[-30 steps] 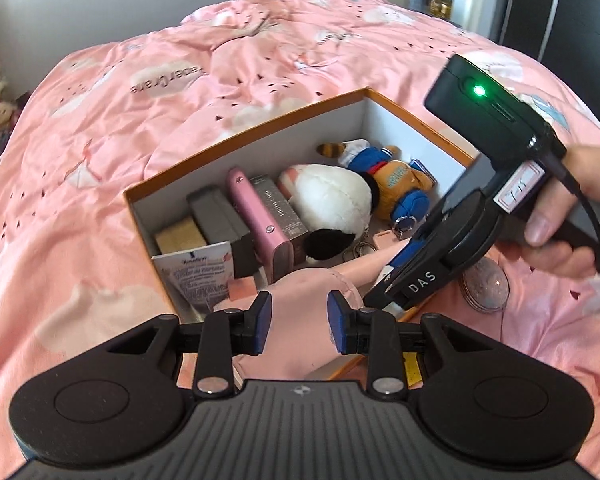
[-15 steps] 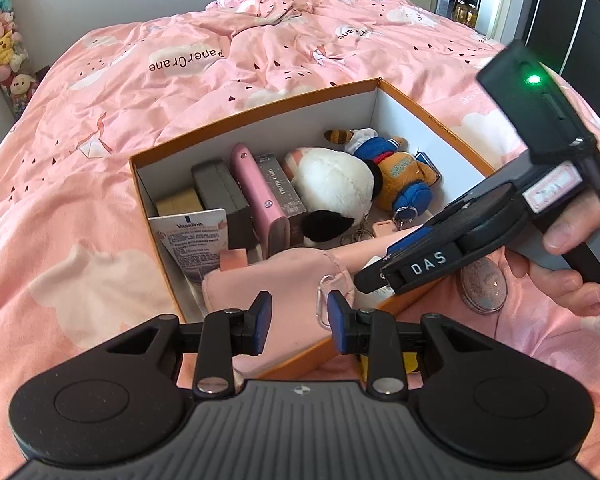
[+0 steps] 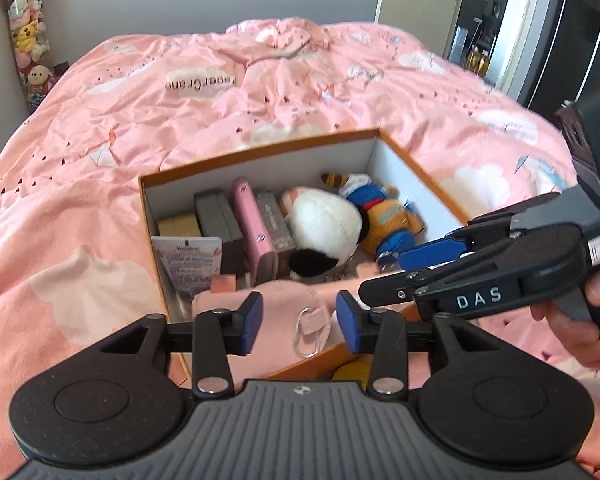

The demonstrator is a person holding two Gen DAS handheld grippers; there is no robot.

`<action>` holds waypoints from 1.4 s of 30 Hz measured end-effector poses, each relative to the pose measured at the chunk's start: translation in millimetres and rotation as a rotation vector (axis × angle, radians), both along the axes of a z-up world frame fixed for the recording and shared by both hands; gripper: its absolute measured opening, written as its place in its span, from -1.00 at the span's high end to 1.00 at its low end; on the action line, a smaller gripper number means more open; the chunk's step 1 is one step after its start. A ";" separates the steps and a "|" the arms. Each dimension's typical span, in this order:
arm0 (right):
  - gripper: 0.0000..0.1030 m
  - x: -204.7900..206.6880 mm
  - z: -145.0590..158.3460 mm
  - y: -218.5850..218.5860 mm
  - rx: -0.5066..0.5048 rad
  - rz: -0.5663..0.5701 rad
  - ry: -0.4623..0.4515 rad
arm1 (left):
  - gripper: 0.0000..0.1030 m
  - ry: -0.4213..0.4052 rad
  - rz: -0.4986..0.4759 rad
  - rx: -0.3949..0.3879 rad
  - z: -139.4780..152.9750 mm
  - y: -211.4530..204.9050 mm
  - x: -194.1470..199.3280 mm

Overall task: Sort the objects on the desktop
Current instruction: 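Open the right tool to release the charger and withdraw both tools, then move both tools down to the tape measure and glitter mirror beside the box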

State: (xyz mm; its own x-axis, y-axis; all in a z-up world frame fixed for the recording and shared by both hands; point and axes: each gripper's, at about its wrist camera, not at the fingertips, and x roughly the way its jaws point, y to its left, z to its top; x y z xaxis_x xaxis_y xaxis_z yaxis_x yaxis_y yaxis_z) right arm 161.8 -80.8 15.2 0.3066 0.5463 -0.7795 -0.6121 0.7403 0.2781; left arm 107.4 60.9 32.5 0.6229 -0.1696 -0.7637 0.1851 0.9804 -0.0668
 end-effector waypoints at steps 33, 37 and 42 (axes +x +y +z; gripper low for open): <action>-0.20 -101.9 -26.1 -82.8 -0.075 -0.116 -0.290 | -0.05 0.110 0.046 -0.130 -51.5 -33.5 -52.3; -0.12 -91.4 -37.4 -95.1 -0.070 -0.175 -0.204 | -0.05 0.183 0.065 -0.129 -73.3 -32.1 -51.8; -0.11 -80.2 -51.3 -99.0 -0.093 -0.211 -0.121 | -0.06 0.236 0.128 -0.176 -91.9 -25.5 -42.9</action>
State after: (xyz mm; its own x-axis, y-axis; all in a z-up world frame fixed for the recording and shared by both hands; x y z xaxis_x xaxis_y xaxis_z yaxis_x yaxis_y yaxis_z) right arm 81.6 -179.8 -36.0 0.5004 0.3883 -0.7739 -0.4661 0.8740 0.1372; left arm 64.5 35.4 -59.5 0.4572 -0.2433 -0.8554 0.0198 0.9644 -0.2637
